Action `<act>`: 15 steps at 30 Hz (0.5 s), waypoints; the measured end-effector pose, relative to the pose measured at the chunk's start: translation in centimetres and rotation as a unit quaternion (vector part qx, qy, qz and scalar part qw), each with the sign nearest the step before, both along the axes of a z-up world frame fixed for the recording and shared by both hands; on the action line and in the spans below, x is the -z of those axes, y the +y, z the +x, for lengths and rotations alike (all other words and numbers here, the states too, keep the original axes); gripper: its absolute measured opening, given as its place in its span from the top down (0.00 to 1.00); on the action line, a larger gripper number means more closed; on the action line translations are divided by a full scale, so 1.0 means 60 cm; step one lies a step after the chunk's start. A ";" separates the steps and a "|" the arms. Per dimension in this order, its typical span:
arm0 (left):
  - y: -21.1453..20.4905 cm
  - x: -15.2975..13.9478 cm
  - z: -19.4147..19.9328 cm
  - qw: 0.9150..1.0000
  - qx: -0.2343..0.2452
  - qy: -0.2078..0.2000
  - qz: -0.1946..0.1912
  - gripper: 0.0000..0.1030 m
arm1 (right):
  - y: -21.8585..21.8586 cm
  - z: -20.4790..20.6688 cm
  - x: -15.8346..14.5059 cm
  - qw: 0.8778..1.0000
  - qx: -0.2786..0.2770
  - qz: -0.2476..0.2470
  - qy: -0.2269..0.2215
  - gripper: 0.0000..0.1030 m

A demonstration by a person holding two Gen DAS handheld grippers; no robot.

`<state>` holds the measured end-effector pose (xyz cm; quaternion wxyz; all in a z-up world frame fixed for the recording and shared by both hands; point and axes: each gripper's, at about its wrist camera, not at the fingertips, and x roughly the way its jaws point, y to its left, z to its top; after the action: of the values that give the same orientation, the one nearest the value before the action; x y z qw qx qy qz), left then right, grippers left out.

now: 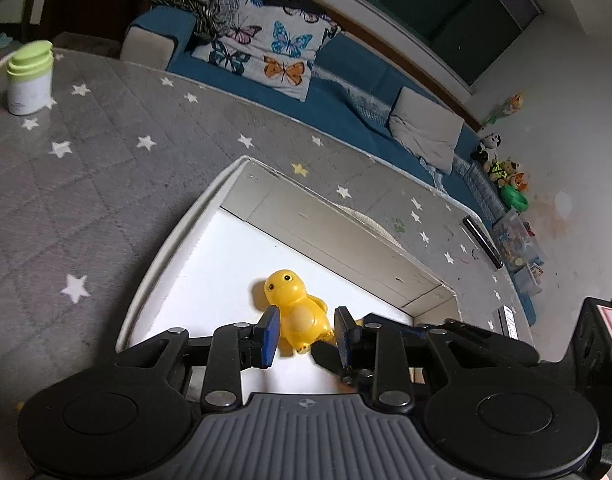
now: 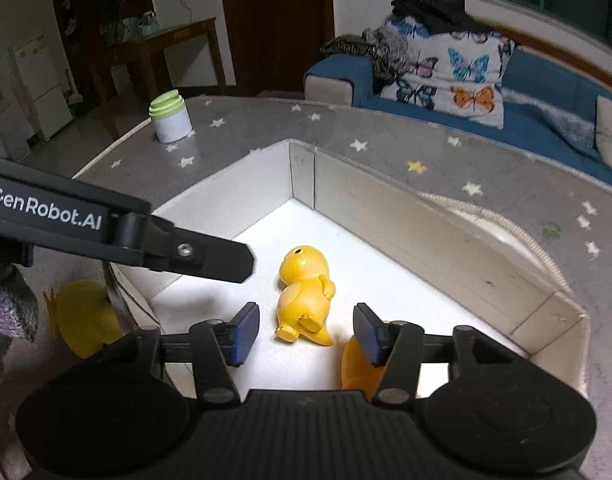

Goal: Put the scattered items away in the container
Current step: 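Open the left gripper to drop the small duck into the box, then move the left gripper down onto the fluffy yellow plush chick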

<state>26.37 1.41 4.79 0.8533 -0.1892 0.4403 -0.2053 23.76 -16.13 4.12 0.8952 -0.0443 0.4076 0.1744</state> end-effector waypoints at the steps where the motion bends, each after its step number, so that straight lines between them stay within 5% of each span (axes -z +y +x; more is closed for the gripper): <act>1: 0.006 -0.004 -0.008 1.000 -0.003 -0.004 0.001 0.69 | 0.000 -0.006 -0.004 1.000 0.000 -0.003 -0.007 0.48; 15: 0.150 -0.017 -0.104 0.995 -0.082 -0.037 0.031 0.68 | 0.015 -0.123 -0.053 0.995 -0.020 0.049 -0.089 0.42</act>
<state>20.13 10.43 5.82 0.8883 -0.1908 0.3977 -0.1279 16.36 -15.24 7.27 0.9255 -0.0235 0.3158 0.2076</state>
